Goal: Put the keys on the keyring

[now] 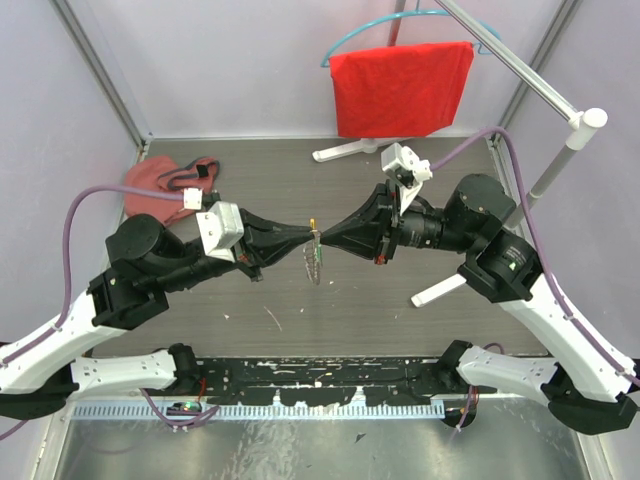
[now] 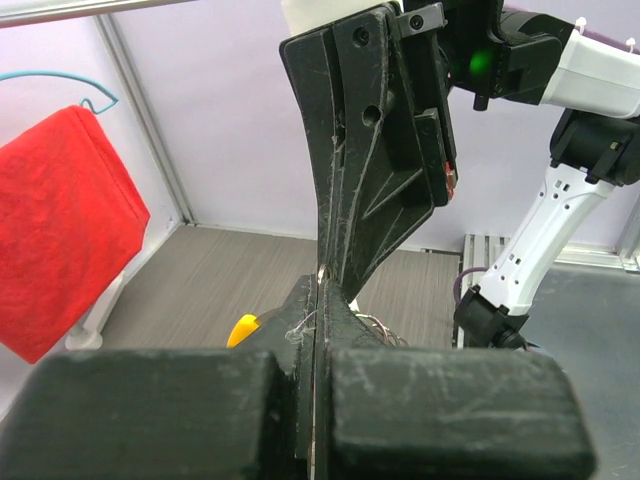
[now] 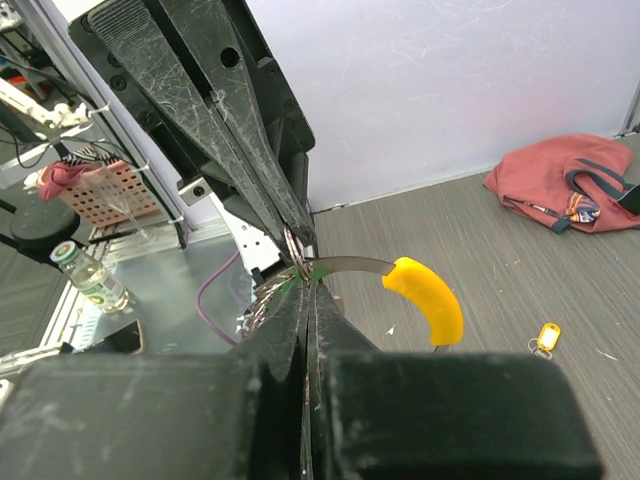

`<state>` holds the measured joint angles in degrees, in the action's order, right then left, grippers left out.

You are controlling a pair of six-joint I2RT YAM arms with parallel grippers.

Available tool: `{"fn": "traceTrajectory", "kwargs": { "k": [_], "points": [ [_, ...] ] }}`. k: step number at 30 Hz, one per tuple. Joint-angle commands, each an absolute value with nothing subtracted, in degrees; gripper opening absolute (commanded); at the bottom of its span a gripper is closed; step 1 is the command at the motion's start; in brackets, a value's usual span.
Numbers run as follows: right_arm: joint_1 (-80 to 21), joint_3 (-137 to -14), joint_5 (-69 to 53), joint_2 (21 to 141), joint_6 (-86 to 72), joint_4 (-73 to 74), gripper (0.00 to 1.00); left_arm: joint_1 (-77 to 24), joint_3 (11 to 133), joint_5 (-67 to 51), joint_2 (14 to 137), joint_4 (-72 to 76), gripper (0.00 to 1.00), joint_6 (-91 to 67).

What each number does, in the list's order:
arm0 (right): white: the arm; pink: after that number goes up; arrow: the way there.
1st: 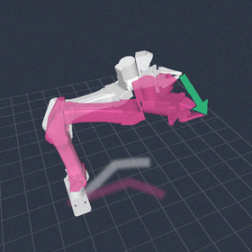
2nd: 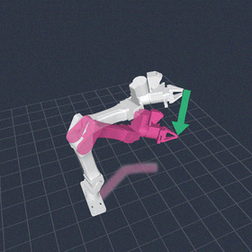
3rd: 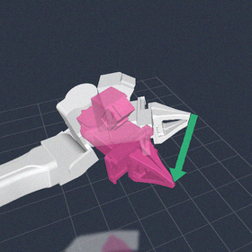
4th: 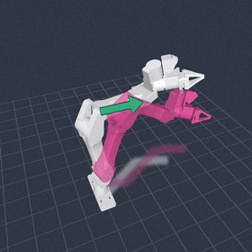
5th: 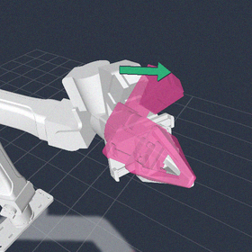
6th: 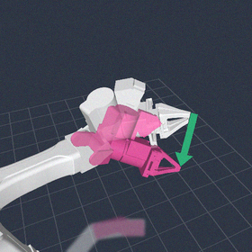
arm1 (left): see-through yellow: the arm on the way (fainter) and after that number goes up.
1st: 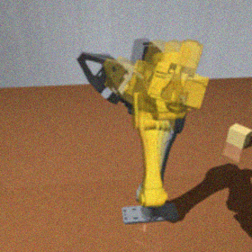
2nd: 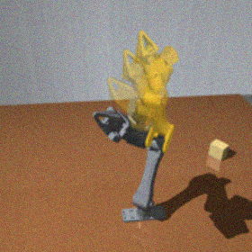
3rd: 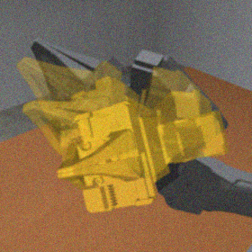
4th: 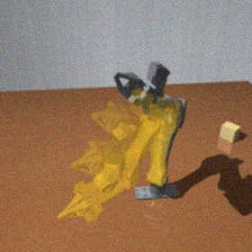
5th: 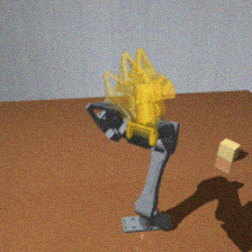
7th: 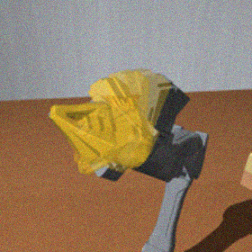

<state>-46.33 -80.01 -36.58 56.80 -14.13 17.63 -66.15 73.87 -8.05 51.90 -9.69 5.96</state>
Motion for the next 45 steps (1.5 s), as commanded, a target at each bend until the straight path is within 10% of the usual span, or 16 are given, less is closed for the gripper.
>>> {"fn": "traceTrajectory", "kwargs": {
  "k": [1, 16, 27, 45],
  "points": [
    [-46.3, -80.9, -38.0, 57.8, -14.3, 16.8, 0.01, -66.4, 73.7, -8.3, 51.5, -5.1, 0.00, 5.9],
    [-46.2, -80.9, -39.8, 58.3, -15.3, 14.6, 0.02, -66.4, 73.7, -8.8, 52.0, -4.0, 0.00, 5.5],
    [-46.3, -79.8, -37.5, 52.8, -7.0, 11.8, 0.39, -66.3, 72.3, -8.7, 50.9, -2.4, 0.00, 4.1],
    [-46.2, -79.0, -38.9, 54.2, -5.9, 4.0, 0.35, -66.4, 70.4, -12.3, 51.2, 5.1, 0.00, -0.3]
  ]
}}
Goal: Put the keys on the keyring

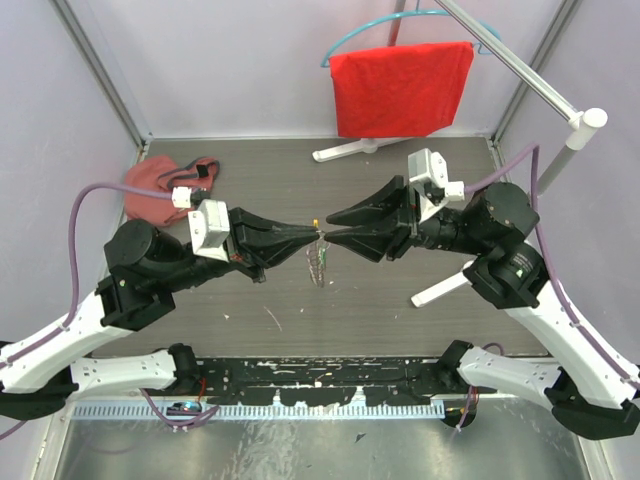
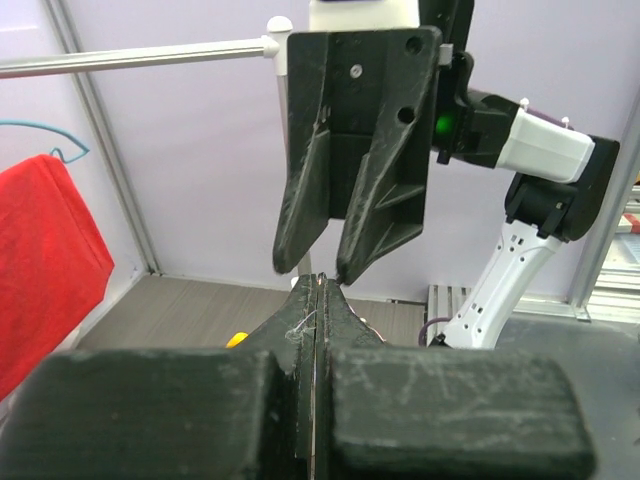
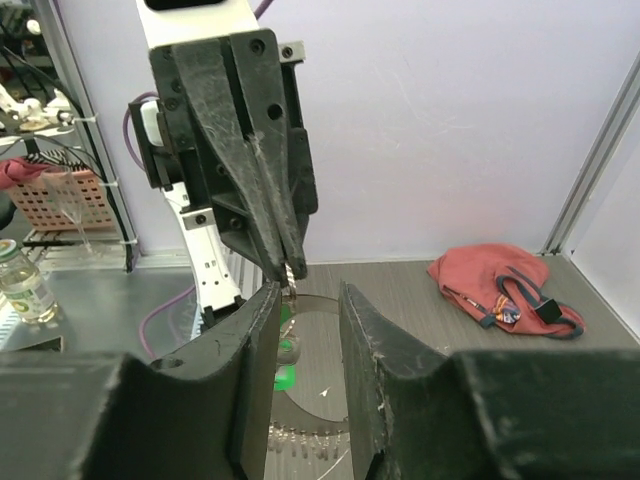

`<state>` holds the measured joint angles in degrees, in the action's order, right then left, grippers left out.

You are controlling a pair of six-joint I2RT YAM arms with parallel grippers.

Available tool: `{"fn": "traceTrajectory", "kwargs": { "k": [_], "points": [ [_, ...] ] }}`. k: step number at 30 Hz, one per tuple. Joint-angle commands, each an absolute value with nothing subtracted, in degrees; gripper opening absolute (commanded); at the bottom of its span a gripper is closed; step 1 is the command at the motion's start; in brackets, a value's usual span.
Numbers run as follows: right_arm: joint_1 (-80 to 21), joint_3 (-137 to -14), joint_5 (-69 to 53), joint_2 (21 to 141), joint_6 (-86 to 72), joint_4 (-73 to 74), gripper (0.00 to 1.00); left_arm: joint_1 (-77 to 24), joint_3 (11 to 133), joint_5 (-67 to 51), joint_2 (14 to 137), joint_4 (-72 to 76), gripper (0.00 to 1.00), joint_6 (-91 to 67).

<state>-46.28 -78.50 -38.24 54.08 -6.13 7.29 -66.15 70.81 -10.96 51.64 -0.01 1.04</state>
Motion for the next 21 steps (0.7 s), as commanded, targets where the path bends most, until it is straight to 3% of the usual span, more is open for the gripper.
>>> {"fn": "traceTrajectory", "kwargs": {
  "k": [1, 17, 21],
  "points": [
    [-46.2, -79.0, -39.0, 54.3, -6.1, 4.0, 0.35, -66.4, 70.3, -12.3, 51.2, 5.1, 0.00, -0.3],
    [-46.2, -79.1, -42.4, 55.8, -7.2, 3.9, 0.26, -66.4, 70.5, -12.2, 51.5, 5.3, 0.00, -0.3],
    [-46.2, -79.2, -43.1, 56.0, -7.2, 3.9, 0.14, -66.4, 70.5, -12.0, 51.7, 5.3, 0.00, -0.2]
  ]
}}
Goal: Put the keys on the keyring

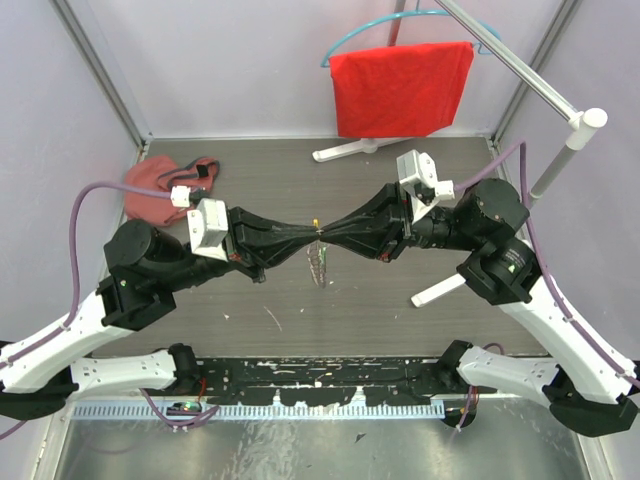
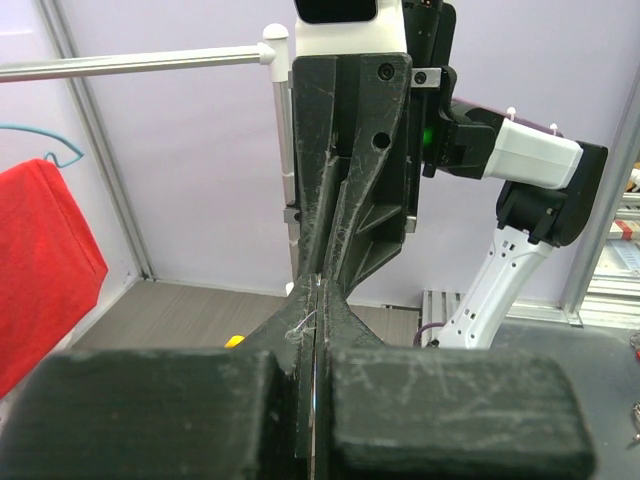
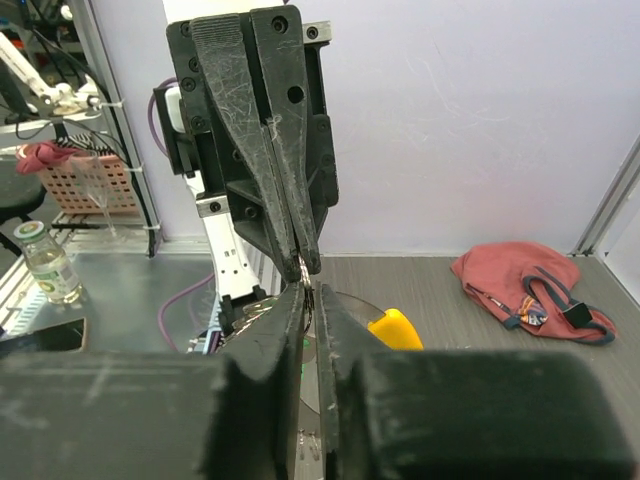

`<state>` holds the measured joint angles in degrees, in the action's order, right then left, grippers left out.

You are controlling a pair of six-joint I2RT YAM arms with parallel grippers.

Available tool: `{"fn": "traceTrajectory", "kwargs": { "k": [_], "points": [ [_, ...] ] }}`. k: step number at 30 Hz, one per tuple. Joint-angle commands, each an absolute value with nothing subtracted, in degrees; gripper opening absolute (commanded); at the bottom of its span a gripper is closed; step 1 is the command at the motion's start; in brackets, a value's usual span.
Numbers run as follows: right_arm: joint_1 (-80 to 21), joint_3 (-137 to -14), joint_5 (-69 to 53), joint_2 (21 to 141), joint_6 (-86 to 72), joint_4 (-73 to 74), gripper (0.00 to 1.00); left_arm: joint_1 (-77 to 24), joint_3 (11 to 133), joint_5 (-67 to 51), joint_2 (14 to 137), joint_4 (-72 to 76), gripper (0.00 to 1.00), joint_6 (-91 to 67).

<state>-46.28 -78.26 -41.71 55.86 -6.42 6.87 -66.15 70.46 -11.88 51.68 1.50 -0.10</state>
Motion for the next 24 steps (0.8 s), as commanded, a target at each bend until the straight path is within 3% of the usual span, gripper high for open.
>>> {"fn": "traceTrajectory", "kwargs": {
  "k": [1, 3, 8, 12, 15, 24],
  "points": [
    [-46.3, -79.2, -43.1, 56.0, -7.2, 3.9, 0.08, -66.4, 70.5, -12.0, 51.6, 5.3, 0.00, -0.2],
    [-46.2, -79.3, -43.1, 56.1, -7.1, 4.0, 0.01, -66.4, 70.4, -12.0, 51.6, 5.2, 0.00, -0.1],
    [-46.2, -79.9, -43.6, 55.9, -6.3, 4.8, 0.01, -66.4, 70.6, -11.8, 51.6, 4.6, 0.01, 0.0],
    [-46.2, -82.1, -43.5, 56.2, -4.3, 8.4, 0.01, -66.4, 70.6, -11.7, 51.2, 2.6, 0.30, 0.0],
    [-46.3, -83.3, -43.4, 56.4, -3.0, 11.5, 0.01, -66.4, 71.7, -12.3, 50.8, -0.6, 0.42, 0.7],
    [-46.2, -88.3, -42.3, 57.7, 3.5, 24.7, 0.01, -66.4, 78.6, -13.2, 51.2, -15.3, 0.48, 3.4]
  ]
}}
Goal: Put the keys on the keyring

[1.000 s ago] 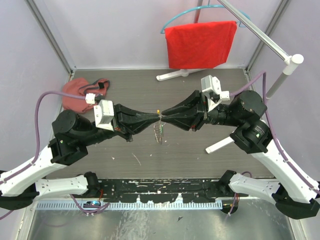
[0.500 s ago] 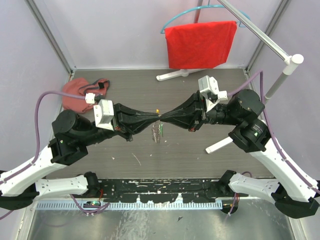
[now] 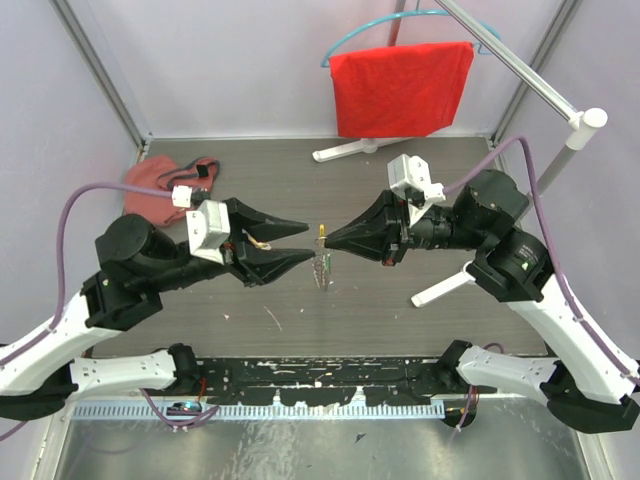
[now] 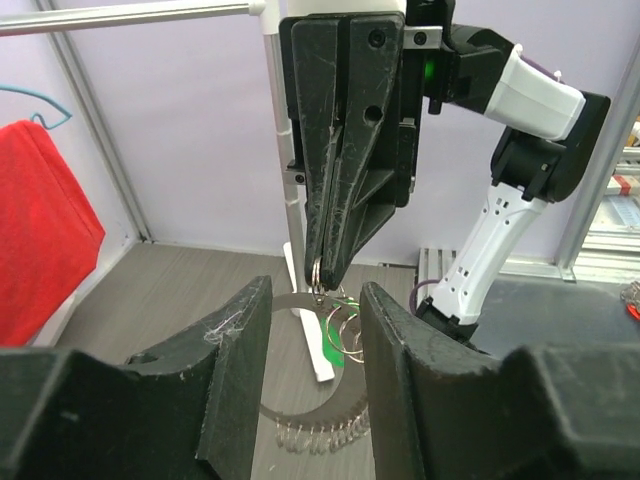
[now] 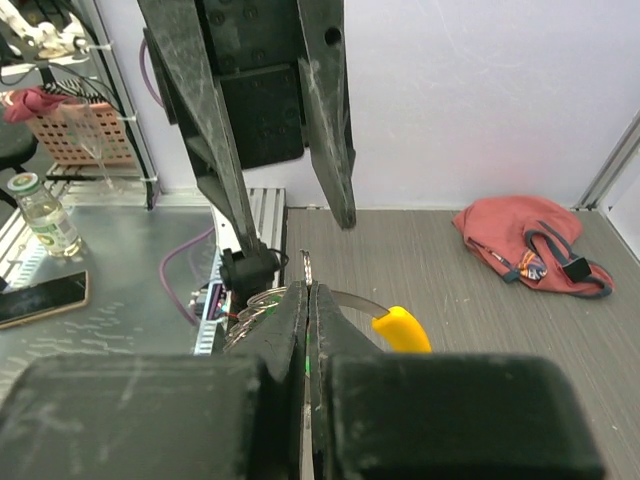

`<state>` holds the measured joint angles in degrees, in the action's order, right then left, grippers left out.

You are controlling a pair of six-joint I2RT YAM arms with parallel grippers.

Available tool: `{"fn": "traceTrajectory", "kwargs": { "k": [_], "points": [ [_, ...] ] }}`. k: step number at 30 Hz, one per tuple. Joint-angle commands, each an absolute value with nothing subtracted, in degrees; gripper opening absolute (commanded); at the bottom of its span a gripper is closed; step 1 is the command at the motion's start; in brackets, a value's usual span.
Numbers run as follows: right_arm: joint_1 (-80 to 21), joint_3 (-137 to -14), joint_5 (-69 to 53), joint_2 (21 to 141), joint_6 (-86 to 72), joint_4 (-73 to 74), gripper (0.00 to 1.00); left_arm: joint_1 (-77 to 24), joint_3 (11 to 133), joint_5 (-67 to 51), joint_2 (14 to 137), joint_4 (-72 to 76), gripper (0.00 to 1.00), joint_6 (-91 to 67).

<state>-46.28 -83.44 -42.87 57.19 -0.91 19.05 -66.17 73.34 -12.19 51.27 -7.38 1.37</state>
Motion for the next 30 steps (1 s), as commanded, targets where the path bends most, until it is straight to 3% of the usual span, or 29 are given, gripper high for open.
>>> {"fn": "traceTrajectory", "kwargs": {
  "k": [1, 12, 14, 18, 30],
  "points": [
    [-46.2, -89.2, -42.1, 58.2, 5.1, 26.7, 0.01, -66.4, 79.5, -13.5, 51.5, -17.4, 0.48, 3.7],
    [-46.3, -93.8, -41.2, 60.7, 11.3, 39.0, 0.01, -66.4, 84.3, -12.2, 54.7, -27.4, 0.53, 4.0],
    [-46.2, -93.9, -41.3, 61.0, 11.9, 40.1, 0.01, -66.4, 84.4, -11.9, 55.2, -27.9, 0.51, 4.0],
    [-46.2, -94.5, -42.0, 62.0, 13.2, 42.5, 0.01, -66.4, 86.2, -13.8, 57.5, -30.6, 0.35, 4.8],
    [-46.3, -94.2, -43.1, 62.2, 15.7, 45.4, 0.01, -66.4, 90.6, -17.2, 62.8, -36.6, 0.33, 5.6]
  ]
}}
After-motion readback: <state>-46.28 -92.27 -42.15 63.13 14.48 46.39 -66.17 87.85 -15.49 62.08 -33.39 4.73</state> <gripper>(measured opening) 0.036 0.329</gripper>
